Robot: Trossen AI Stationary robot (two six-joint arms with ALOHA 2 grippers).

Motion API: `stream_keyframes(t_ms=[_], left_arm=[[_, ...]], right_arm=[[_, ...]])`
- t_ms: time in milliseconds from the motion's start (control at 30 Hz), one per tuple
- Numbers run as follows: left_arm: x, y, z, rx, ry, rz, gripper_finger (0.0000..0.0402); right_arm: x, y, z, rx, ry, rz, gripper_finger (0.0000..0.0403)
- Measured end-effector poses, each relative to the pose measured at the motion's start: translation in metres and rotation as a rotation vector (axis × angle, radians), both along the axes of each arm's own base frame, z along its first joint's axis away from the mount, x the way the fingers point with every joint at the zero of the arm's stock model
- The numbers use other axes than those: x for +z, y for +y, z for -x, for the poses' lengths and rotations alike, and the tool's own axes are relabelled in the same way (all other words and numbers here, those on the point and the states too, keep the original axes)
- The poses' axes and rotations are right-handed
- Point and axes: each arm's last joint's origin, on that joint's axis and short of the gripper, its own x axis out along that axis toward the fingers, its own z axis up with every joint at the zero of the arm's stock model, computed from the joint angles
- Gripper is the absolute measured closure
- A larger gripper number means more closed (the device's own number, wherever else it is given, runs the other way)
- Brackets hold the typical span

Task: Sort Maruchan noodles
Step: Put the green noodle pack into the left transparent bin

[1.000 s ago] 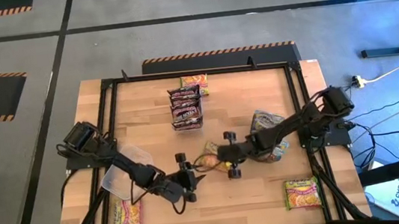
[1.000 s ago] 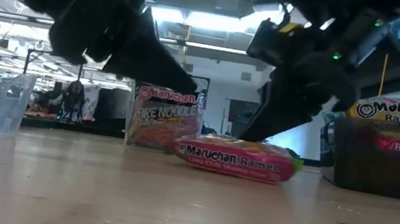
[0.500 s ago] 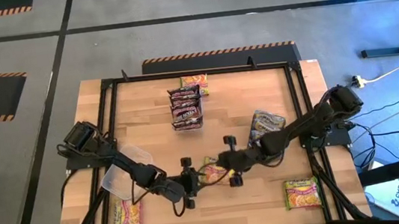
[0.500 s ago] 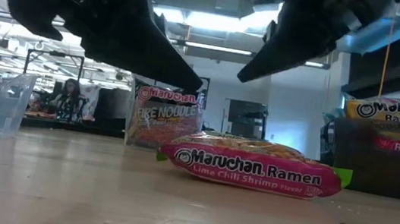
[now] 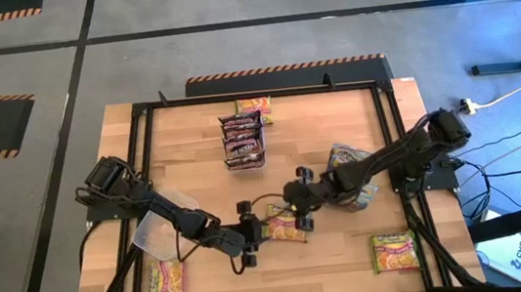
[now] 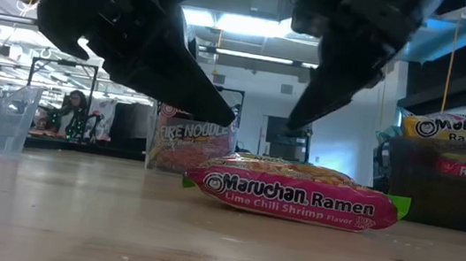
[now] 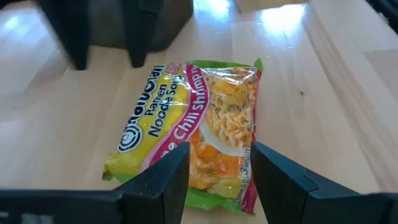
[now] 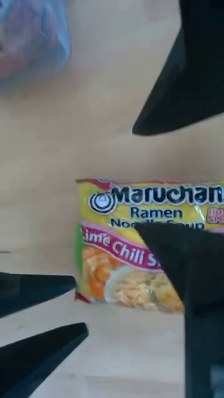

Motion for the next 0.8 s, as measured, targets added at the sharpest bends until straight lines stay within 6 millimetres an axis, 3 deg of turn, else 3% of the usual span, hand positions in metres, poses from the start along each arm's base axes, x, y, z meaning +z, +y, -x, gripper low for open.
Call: stream_keyframes(t_ms=[133,267,433,633,800], left_arm=[[0.0,-0.001,0.0,-0.034,0.012,0.019,0.0239],[-0.001,-0.001,0.0,-0.042,0.024,0.02,0.0239],[-0.002,-0.001,0.001,-0.062,0.034,0.031,0.0239],[-0.001,-0.004,-0.001,-0.205,0.052,0.104,0.0239],[-0.023,0.008,-0.01,-0.232,0.14,0.2,0.0239]], right_arm=[[-0.005,-0.02,-0.008,0.014,0.033,-0.123,0.0129],[-0.024,-0.041,-0.018,0.041,0.09,-0.275,0.0096],[-0.047,-0.055,-0.028,0.087,0.138,-0.436,0.0087],[-0.064,-0.053,-0.033,0.128,0.167,-0.541,0.0086],[-0.066,-0.053,-0.035,0.116,0.168,-0.554,0.0086]])
